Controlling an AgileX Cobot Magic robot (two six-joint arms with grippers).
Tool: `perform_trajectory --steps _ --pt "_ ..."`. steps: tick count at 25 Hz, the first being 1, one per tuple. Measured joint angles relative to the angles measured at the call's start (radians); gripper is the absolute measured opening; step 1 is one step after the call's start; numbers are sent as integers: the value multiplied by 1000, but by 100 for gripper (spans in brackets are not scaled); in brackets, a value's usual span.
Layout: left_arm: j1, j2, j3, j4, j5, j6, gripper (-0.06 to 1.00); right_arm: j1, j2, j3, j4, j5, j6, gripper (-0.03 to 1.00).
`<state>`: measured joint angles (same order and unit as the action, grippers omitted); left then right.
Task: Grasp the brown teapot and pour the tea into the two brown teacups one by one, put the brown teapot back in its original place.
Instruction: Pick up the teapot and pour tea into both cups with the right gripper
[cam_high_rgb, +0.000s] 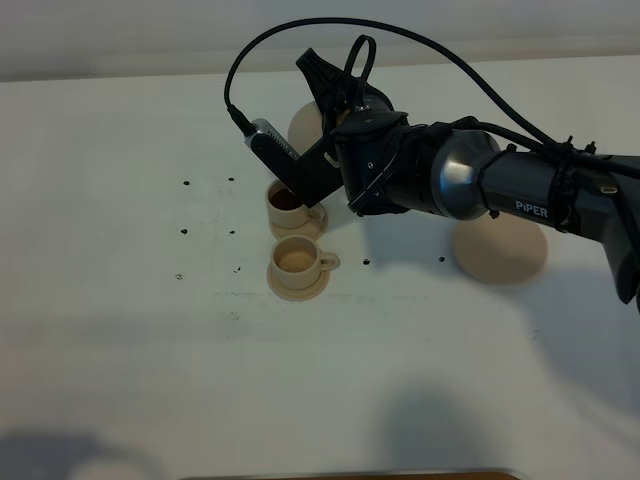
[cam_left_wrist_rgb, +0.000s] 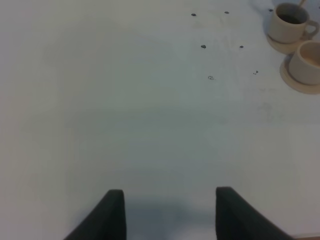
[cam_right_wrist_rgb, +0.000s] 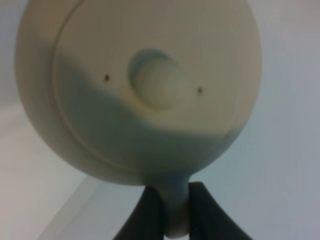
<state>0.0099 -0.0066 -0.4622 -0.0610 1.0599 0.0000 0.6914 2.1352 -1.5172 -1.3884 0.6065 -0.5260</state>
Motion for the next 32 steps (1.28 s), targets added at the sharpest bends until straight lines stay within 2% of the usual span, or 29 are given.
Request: perform_trajectory --steps 32 --pt "0 0 0 0 0 0 48 0 0 0 -23 0 -1 9"
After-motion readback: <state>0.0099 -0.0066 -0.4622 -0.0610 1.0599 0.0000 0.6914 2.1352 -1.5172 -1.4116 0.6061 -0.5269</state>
